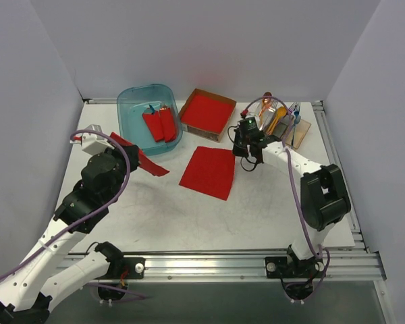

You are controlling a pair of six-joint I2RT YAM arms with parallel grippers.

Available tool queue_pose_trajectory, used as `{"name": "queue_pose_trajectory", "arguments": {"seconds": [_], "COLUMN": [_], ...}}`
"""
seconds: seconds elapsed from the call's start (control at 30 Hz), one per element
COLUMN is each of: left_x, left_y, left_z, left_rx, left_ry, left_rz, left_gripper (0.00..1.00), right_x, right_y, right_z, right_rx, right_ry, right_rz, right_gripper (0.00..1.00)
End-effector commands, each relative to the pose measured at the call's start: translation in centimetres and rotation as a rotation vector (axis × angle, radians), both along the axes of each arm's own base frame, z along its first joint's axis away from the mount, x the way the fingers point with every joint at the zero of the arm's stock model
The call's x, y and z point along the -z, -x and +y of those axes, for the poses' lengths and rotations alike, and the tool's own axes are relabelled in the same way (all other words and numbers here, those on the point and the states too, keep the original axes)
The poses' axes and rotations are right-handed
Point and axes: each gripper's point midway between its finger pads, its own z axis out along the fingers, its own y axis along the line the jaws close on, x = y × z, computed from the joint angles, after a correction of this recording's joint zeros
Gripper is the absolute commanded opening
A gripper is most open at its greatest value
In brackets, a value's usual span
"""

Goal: Place the utensils on the paper napkin and roll it up
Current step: Pick up the napkin from the center of the board, then place the napkin in the container.

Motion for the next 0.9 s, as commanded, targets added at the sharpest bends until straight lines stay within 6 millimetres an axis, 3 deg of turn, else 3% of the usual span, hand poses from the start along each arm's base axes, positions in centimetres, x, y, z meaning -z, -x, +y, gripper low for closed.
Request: {"name": "queue_pose_trajectory", "arguments": {"seconds": [0.0, 0.17, 0.23, 0.27, 0.3, 0.37, 0.4, 0.43, 0.47, 0.5, 0.53, 0.67, 0.8, 0.83, 0.87], "left_x": [-0.4, -0.3, -0.2, -0.1, -0.1, -0.1, -0.1, -0.1, 0.0, 0.0, -0.2, -0.1, 0.0, 0.1, 0.1], "left_y": [0.1, 0.3, 0.3, 0.4, 0.4, 0.5, 0.5, 0.5, 0.5, 0.5, 0.5, 0.5, 0.6, 0.6, 0.6], "left_z": [0.5, 0.6, 0.7, 0.7, 0.8, 0.8, 0.9, 0.9, 1.0, 1.0, 1.0, 1.1, 1.1, 1.1, 1.1], "left_rx": [-0.01, -0.009, -0.01, -0.009, -0.011, -0.013, -0.016, -0.016, -0.017, -0.017, -0.017, -0.022, -0.018, -0.018, -0.017], "left_ry": [-0.014, -0.011, -0.01, -0.011, -0.012, -0.012, -0.015, -0.015, -0.015, -0.015, -0.014, -0.02, -0.02, -0.02, -0.02], "left_rz": [-0.013, -0.017, -0.018, -0.017, -0.018, -0.02, -0.019, -0.019, -0.02, -0.02, -0.024, -0.02, -0.017, -0.015, -0.015], "left_gripper": [0.08, 0.08, 0.08, 0.08, 0.08, 0.08, 0.08, 0.08, 0.08, 0.08, 0.08, 0.08, 0.08, 0.08, 0.08], "right_x": [-6.1, -13.7, -15.5, -15.5, -17.7, -19.2, -19.6, -18.2, -20.4, -20.3, -18.7, -17.3, -14.9, -13.4, -13.6], "right_y": [-3.4, -6.3, -7.0, -7.5, -8.4, -10.1, -10.8, -11.8, -12.9, -13.6, -14.8, -18.6, -22.2, -23.1, -23.9], "right_z": [2.0, 7.2, 8.3, 8.7, 9.0, 9.3, 9.4, 9.7, 9.7, 10.0, 10.4, 10.6, 9.2, 8.9, 8.5], "right_rx": [-0.078, -0.305, -0.36, -0.373, -0.374, -0.362, -0.353, -0.347, -0.332, -0.331, -0.326, -0.258, -0.17, -0.155, -0.139], "right_ry": [-0.057, -0.213, -0.207, -0.194, -0.193, -0.18, -0.18, -0.175, -0.192, -0.2, -0.201, -0.258, -0.353, -0.357, -0.372], "right_rz": [-0.173, -0.382, -0.435, -0.439, -0.49, -0.531, -0.544, -0.518, -0.557, -0.56, -0.533, -0.528, -0.512, -0.506, -0.518], "right_gripper": [0.0, 0.0, 0.0, 0.0, 0.0, 0.0, 0.0, 0.0, 0.0, 0.0, 0.0, 0.0, 0.0, 0.0, 0.0]}}
